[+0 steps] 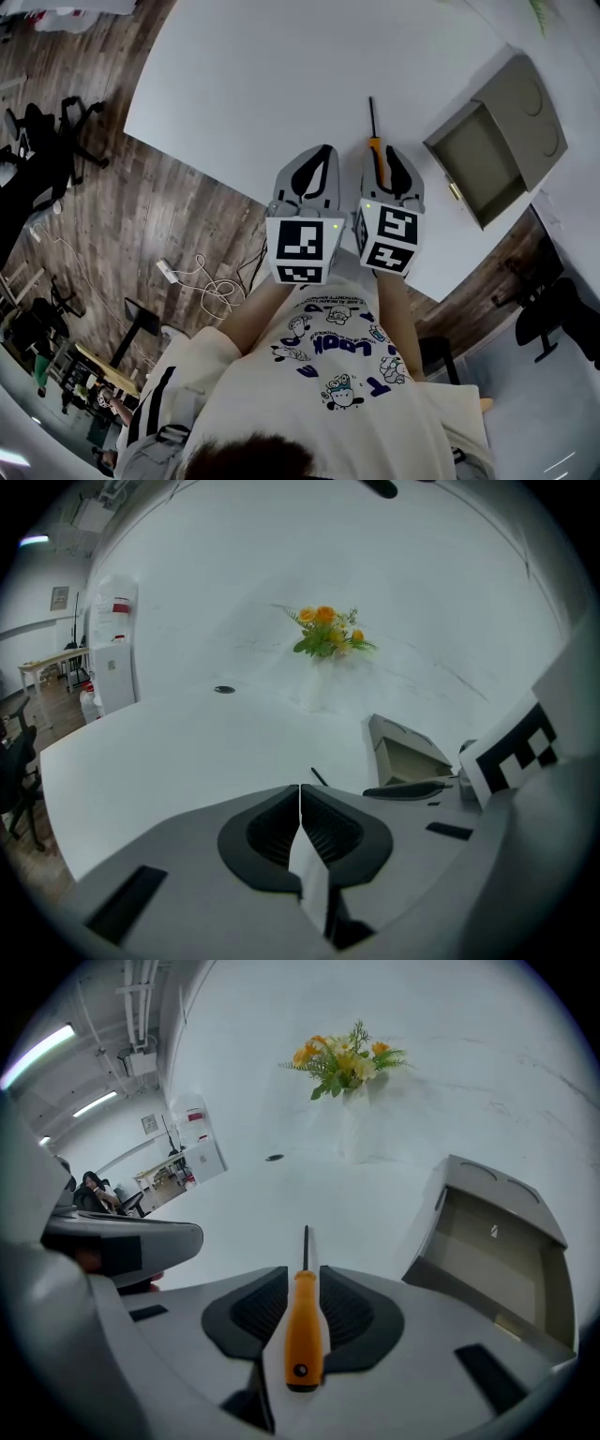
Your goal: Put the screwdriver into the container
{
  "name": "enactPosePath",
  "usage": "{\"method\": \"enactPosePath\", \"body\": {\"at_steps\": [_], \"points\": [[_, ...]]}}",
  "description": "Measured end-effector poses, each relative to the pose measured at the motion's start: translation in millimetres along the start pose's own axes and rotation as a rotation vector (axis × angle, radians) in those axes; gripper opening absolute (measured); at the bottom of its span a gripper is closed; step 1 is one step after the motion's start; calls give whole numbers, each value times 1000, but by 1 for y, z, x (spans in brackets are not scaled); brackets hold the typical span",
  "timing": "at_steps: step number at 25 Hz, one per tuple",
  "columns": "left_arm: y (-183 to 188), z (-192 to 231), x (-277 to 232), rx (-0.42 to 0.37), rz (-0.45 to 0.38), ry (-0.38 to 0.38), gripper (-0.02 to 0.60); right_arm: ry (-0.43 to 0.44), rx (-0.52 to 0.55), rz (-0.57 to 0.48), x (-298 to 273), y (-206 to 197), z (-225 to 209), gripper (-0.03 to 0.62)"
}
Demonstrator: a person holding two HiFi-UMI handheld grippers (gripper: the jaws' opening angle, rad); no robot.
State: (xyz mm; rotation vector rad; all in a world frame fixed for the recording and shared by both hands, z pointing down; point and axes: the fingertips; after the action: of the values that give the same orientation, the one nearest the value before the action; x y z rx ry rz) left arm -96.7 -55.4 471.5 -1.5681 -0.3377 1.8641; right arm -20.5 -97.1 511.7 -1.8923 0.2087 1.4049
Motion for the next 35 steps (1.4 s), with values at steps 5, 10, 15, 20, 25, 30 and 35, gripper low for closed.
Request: {"method": "enactPosePath", "body": {"at_steps": [5, 10, 15, 20, 25, 30, 35], "points": [[-6, 6, -2, 11, 16, 11, 21, 0, 12, 29, -8, -5, 2, 123], [-13, 9, -5, 24, 30, 14, 21, 4, 11, 59, -16, -8, 3, 123], [-18, 13, -7, 36, 48, 13, 21, -7, 11, 94, -23, -12, 3, 123], [-22, 16, -9, 42, 58, 13, 21, -19, 18, 97, -25, -12, 2, 123], [-25, 17, -10, 50, 63, 10, 21, -40, 29, 105, -27, -14, 1, 120], [-24, 17, -9, 53, 61, 9, 21, -41, -4, 112, -28, -15, -3, 110], [-19, 17, -4, 45, 52, 6, 21, -22, -29, 105, -25, -13, -1, 107]]}}
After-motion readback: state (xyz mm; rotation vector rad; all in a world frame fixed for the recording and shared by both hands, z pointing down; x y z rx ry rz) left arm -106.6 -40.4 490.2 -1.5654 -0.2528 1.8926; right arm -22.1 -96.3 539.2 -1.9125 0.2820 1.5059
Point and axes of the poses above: the fingertips, and each gripper's own axes: x backward along the fingers, z to its left, y out of its top, and after that the axes turned 14 degrees about z, right-handed
